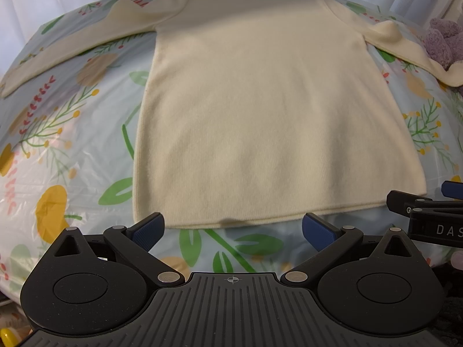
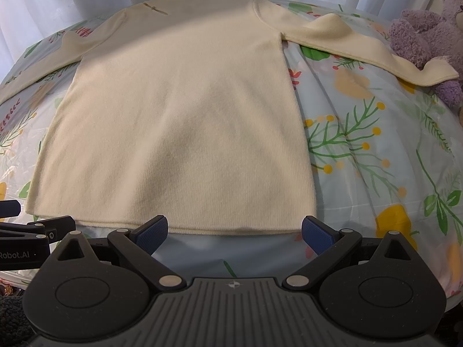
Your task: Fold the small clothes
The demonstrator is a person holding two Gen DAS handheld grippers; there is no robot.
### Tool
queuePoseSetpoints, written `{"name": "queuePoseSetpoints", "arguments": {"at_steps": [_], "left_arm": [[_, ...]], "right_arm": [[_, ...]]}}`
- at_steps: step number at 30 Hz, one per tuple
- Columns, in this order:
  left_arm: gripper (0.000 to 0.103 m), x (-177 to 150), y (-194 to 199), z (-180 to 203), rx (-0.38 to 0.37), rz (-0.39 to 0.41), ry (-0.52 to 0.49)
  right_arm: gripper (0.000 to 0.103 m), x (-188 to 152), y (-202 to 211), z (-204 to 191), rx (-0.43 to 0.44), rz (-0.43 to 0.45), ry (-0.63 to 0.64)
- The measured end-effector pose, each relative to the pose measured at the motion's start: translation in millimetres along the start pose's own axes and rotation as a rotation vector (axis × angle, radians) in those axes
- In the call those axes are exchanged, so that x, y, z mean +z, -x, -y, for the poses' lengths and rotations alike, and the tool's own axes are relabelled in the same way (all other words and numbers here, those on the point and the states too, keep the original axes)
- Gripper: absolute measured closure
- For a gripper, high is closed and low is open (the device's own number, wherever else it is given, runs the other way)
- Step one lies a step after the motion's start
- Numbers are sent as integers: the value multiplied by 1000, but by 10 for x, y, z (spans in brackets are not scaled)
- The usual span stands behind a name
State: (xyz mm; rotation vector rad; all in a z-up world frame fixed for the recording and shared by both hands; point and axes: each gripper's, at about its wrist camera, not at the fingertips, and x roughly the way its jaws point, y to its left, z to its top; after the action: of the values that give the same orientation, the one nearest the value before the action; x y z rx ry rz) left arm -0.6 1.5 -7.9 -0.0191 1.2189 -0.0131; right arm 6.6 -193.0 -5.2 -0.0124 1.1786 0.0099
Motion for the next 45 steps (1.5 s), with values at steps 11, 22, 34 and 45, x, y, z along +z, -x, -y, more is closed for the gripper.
{"name": "queuePoseSetpoints", "arguments": {"at_steps": [11,22,34,45], "left_arm": [[0,-2,-9,0,1,-1,1],[0,24,-18,20,2,-10,0],[0,38,-24,24,3,-13,1],[0,54,-52,-3,-6,-23,2]], "right_arm": [[4,20,-5,9,6,-2,3],[4,56,-9,-8,5,-4,11],[4,81,-18,-18,7,-12,15],[4,100,-50,-6,35,-32,11]]}}
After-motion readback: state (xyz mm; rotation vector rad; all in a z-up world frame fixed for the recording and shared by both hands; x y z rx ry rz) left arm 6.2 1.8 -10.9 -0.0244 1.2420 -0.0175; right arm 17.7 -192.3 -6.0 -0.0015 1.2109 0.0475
